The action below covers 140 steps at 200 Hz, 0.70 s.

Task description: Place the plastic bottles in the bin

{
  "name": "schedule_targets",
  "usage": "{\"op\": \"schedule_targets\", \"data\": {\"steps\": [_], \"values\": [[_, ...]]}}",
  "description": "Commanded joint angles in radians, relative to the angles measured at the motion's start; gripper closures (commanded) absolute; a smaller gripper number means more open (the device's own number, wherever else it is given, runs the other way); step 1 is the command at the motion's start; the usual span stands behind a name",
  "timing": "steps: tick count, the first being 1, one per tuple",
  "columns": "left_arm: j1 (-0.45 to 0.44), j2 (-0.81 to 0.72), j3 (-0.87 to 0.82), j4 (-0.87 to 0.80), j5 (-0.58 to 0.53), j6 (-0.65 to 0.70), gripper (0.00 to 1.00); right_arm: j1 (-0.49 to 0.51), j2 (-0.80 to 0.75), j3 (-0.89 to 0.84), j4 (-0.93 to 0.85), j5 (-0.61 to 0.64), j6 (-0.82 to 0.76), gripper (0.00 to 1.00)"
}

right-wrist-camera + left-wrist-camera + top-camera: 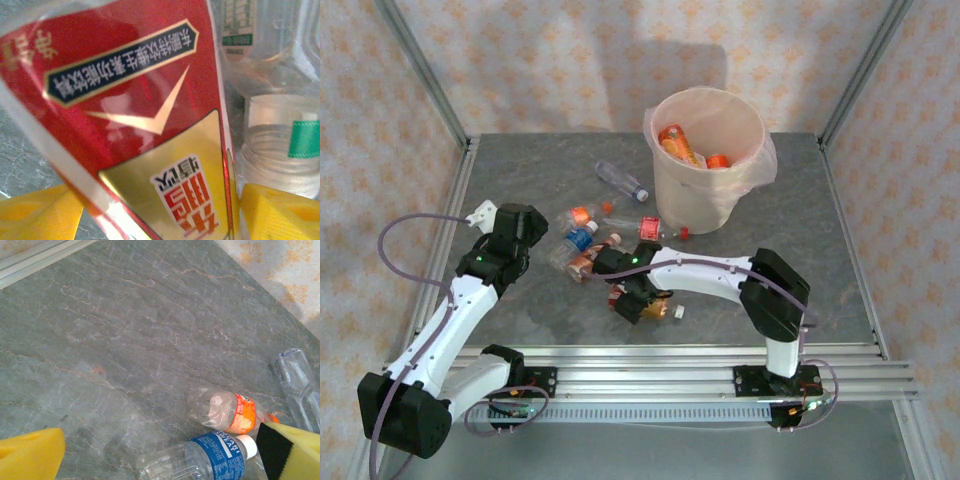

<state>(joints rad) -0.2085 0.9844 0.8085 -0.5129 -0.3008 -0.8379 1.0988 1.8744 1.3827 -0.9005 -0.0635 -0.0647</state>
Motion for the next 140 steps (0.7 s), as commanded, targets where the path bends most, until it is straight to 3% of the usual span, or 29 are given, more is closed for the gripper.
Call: {"op": "schedule_targets", "data": {"steps": [1, 140], "values": [[0.011, 0.0, -0.008, -0.026, -0.046, -0.006, 0.0, 0.006, 0.037, 0.031, 0.011, -0.014, -0.015, 0.18], [0.011, 0.011, 0.011, -0.03, -0.042, 0.003, 0.0, 0.006, 0.157, 0.089, 0.018, -0.045, -0.037, 0.17]]}}
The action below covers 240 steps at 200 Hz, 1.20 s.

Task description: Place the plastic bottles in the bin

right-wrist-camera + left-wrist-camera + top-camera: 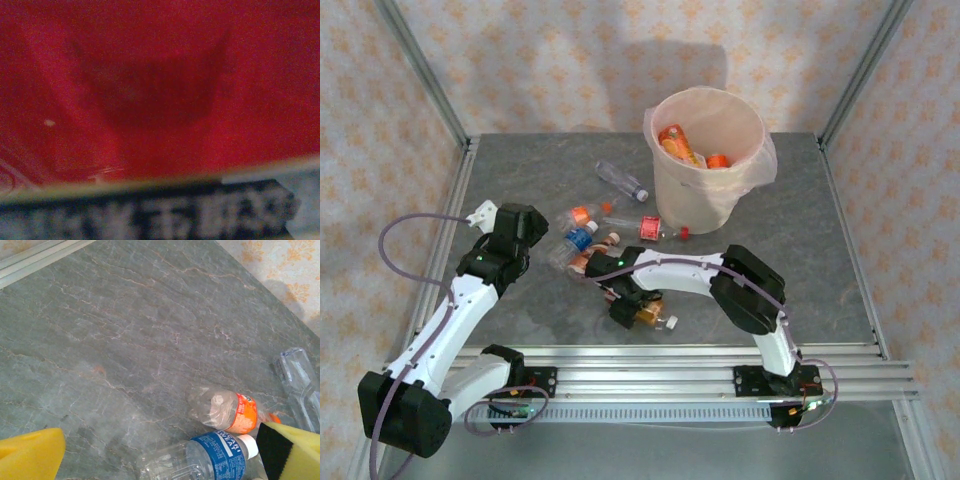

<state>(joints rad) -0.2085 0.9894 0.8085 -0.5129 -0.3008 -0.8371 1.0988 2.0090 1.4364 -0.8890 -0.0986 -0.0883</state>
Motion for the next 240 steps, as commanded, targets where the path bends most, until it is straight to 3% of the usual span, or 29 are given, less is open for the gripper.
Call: {"op": "schedule_targets", "data": {"steps": [1, 22, 66, 97, 186, 240], "values": [[0.011, 0.006, 0.011, -0.03, -0.042, 0.003, 0.0, 0.007, 0.024, 0.036, 0.007, -0.01, -0.013, 0.17], [0.012, 0.006, 0.012, -0.03, -0.043, 0.004, 0.0, 0.006, 0.024, 0.046, 0.0, -0.015, -0.015, 0.24], [0.011, 0.009, 0.011, -0.029, -0.036, 0.004, 0.0, 0.006, -0.031, 0.047, -0.001, 0.003, -0.01, 0.48], [0.011, 0.008, 0.013, -0.029, -0.032, 0.006, 0.0, 0.007, -0.102, 0.036, 0.012, 0.039, 0.005, 0.51], [0.011, 0.002, 0.006, -0.005, -0.011, 0.01, 0.0, -0.017, -0.392, -0.006, 0.104, 0.283, 0.076, 0.75], [0.011, 0.02, -0.014, 0.062, 0.065, 0.017, 0.0, -0.075, -0.585, -0.031, 0.266, 0.367, 0.079, 0.78]]}}
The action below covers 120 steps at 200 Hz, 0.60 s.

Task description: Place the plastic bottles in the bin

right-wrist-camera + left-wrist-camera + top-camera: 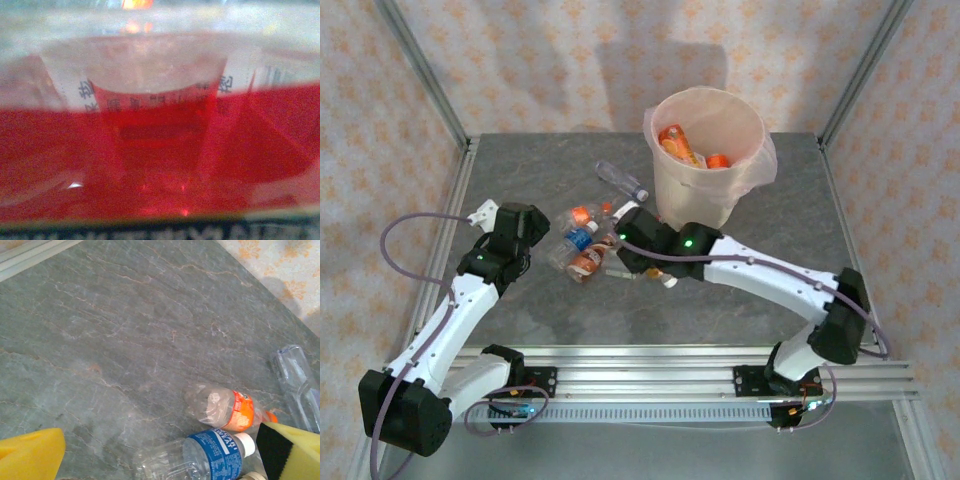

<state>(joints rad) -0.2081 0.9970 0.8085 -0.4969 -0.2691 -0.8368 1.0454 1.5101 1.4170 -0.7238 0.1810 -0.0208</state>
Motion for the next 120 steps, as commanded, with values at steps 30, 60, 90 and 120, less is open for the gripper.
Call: {"op": "schedule_targets", "data": {"steps": [30, 60, 90, 120], "values": [[0.009, 0.021, -0.027, 0.118, 0.11, 0.047, 0.0, -0.065, -0.168, 0.011, 0.181, 0.128, -0.014, 0.78], [0.005, 0.015, -0.045, 0.19, 0.17, 0.07, 0.0, -0.105, -0.212, 0.058, 0.265, 0.161, -0.085, 0.78], [-0.008, 0.009, -0.044, 0.223, 0.205, 0.099, 0.0, -0.159, -0.218, 0.114, 0.36, 0.166, -0.154, 0.78], [-0.022, 0.006, -0.039, 0.246, 0.235, 0.124, 0.0, -0.257, -0.198, 0.173, 0.416, 0.115, -0.163, 0.78]]}}
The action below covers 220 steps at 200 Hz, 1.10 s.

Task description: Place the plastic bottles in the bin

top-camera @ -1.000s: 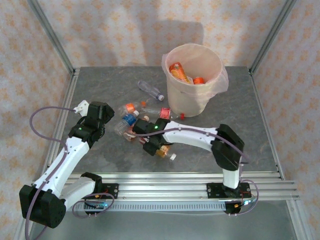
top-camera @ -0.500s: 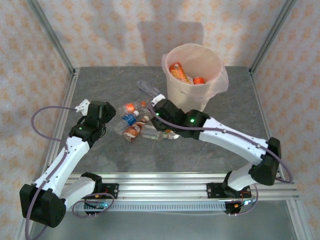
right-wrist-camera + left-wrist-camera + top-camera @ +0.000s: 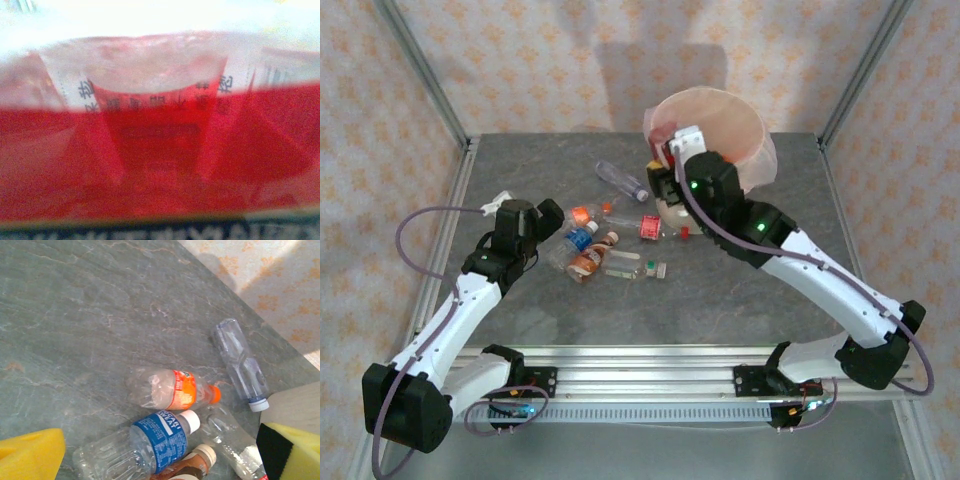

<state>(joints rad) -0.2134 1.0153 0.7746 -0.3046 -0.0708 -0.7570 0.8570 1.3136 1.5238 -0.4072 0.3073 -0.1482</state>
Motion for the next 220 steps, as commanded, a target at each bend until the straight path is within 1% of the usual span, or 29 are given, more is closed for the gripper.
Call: {"op": "schedule_targets", "data": {"steps": [1, 40, 63, 102, 124, 162, 194, 220], "values": [[-0.018, -0.012, -0.005, 0.055, 0.037, 0.045, 0.0, -0.072, 0.0, 0.068, 0.102, -0.013, -0.035, 0.78], [-0.035, -0.017, -0.001, 0.078, 0.057, 0.071, 0.0, -0.206, 0.039, 0.113, 0.187, -0.055, -0.002, 0.78], [-0.042, -0.015, 0.003, 0.084, 0.062, 0.078, 0.0, -0.288, 0.078, 0.14, 0.222, -0.117, 0.032, 0.78], [-0.047, -0.014, 0.007, 0.08, 0.062, 0.085, 0.0, -0.392, 0.189, 0.209, 0.221, -0.194, 0.088, 0.78], [-0.047, -0.012, 0.013, 0.072, 0.06, 0.089, 0.0, -0.448, 0.263, 0.261, 0.187, -0.26, 0.13, 0.78], [-0.05, -0.01, 0.013, 0.07, 0.058, 0.093, 0.0, -0.505, 0.387, 0.363, 0.066, -0.34, 0.163, 0.76], [-0.05, -0.003, 0.021, 0.067, 0.057, 0.094, 0.0, -0.517, 0.483, 0.434, -0.051, -0.36, 0.152, 0.75], [-0.052, -0.001, 0.032, 0.053, 0.054, 0.1, 0.0, -0.517, 0.526, 0.449, -0.119, -0.38, 0.135, 0.73]]}}
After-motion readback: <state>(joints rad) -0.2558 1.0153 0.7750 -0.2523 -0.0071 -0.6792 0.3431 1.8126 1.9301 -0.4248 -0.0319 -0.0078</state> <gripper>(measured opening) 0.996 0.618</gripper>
